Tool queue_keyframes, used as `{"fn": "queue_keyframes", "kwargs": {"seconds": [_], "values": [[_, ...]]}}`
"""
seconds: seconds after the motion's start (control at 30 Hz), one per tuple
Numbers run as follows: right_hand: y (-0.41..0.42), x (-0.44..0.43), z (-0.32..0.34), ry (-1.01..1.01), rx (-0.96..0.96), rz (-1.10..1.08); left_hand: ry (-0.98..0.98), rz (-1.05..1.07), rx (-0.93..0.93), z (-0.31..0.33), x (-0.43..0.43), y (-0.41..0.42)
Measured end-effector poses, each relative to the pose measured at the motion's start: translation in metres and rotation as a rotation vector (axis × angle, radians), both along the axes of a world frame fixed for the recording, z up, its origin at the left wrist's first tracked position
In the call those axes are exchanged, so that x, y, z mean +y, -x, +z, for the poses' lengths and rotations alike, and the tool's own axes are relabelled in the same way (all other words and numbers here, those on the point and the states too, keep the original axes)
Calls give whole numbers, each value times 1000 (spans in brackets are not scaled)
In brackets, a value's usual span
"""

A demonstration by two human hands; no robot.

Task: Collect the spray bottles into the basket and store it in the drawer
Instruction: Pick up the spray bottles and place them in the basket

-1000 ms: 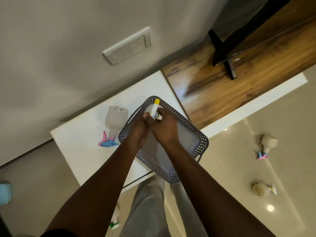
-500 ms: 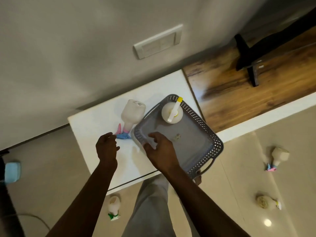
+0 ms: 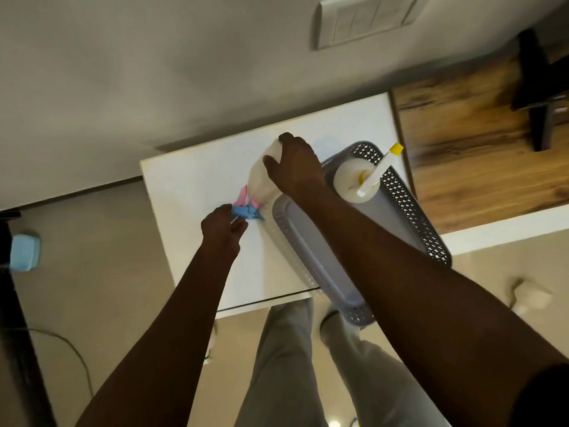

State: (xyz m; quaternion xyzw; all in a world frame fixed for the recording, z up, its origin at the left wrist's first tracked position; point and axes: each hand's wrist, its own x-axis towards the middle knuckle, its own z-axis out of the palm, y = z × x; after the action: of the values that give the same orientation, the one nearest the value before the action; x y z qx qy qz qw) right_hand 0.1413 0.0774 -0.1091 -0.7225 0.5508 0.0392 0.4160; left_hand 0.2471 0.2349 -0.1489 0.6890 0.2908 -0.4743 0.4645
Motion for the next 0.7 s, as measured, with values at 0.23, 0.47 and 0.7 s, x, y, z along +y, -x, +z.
{"fn": "queue_keyframes", "kwargs": {"seconds": [0.23,0.47,0.7], "values": [[-8,6,31,-6,-168,-95,142,68,-249,49,-1,-10],[36,65,62,-256,-479,-583,320,-201,-676,136,14,-12],[100,114,38,-626,-590,-1041,355,-683,-764,162,-6,43]]}}
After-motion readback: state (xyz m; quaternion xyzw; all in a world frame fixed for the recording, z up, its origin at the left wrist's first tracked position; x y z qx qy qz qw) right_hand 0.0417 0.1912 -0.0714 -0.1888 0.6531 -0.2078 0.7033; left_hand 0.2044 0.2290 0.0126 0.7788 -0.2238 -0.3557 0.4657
